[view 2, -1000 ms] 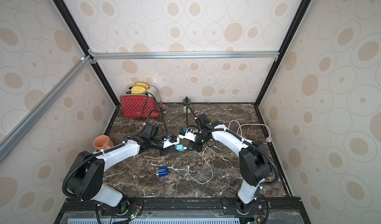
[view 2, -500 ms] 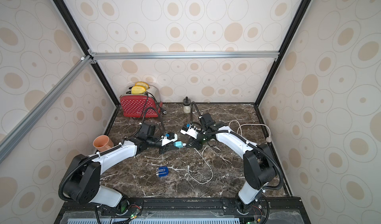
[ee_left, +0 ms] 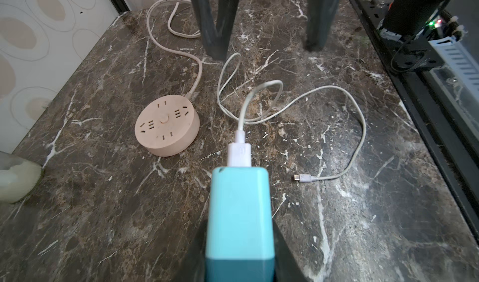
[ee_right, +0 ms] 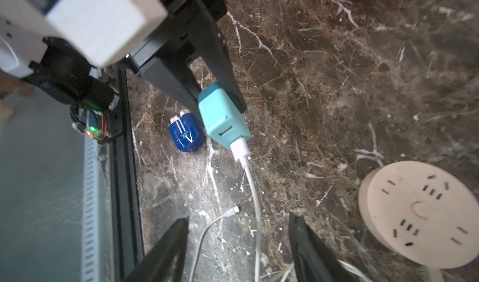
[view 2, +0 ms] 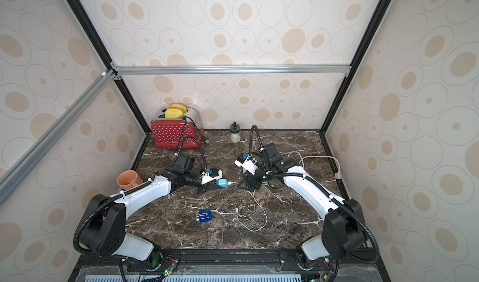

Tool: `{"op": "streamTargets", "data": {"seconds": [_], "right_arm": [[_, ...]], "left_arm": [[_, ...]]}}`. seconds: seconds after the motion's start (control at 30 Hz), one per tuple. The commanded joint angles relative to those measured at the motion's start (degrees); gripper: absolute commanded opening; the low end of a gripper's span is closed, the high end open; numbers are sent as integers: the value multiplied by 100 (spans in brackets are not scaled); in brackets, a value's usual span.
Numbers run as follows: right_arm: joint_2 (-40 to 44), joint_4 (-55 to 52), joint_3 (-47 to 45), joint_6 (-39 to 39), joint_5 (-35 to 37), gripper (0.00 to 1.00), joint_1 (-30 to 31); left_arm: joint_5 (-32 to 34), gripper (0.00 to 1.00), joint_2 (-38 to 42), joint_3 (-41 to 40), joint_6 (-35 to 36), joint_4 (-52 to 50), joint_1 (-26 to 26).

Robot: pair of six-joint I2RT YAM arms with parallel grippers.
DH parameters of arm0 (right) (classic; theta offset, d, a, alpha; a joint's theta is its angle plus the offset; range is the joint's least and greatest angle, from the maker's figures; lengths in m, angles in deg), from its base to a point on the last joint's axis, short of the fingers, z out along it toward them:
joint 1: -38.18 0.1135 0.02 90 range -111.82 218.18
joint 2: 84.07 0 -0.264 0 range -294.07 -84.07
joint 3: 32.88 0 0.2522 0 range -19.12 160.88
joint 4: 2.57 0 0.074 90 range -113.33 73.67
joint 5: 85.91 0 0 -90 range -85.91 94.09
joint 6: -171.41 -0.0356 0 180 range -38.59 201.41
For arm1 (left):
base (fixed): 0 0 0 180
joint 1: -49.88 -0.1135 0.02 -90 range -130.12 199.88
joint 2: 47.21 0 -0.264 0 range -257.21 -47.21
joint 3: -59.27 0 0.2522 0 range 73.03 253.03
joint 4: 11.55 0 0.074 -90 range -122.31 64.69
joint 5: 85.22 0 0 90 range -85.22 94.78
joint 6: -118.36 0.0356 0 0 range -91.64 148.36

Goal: Charge the electric shaver
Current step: Insert the plug into the socket.

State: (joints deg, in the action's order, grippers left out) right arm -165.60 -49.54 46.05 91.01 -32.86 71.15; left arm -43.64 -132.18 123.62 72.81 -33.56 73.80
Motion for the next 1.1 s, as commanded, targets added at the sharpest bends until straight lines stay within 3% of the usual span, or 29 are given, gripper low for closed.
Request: {"op": "streamTargets", "data": {"seconds": [0.0,0.13,0.27,0.57,0.9,1.07], "right_arm": [[218,175,-245,-1376,-138,75,-33],[567,1959,-1064,-3357,-685,92,-11],[722,3849,-1935,-4869,-540,96,-11],[-88,5666,-1995,-6072,-449,96,100],[-640,6123,-1763,-6524,-304,95,424],[-834,6329,-1670,-6750,-329,89,464]], "left_arm": [[408,0,58,-5,-437,750,-27],[612,0,134,-102,-969,1234,-28],[258,0,174,-61,-1370,1361,-28],[-136,2,231,46,-1487,1054,-28],[-150,6,211,30,-1640,1144,-20],[-106,7,209,-14,-1633,1220,-19]]}}
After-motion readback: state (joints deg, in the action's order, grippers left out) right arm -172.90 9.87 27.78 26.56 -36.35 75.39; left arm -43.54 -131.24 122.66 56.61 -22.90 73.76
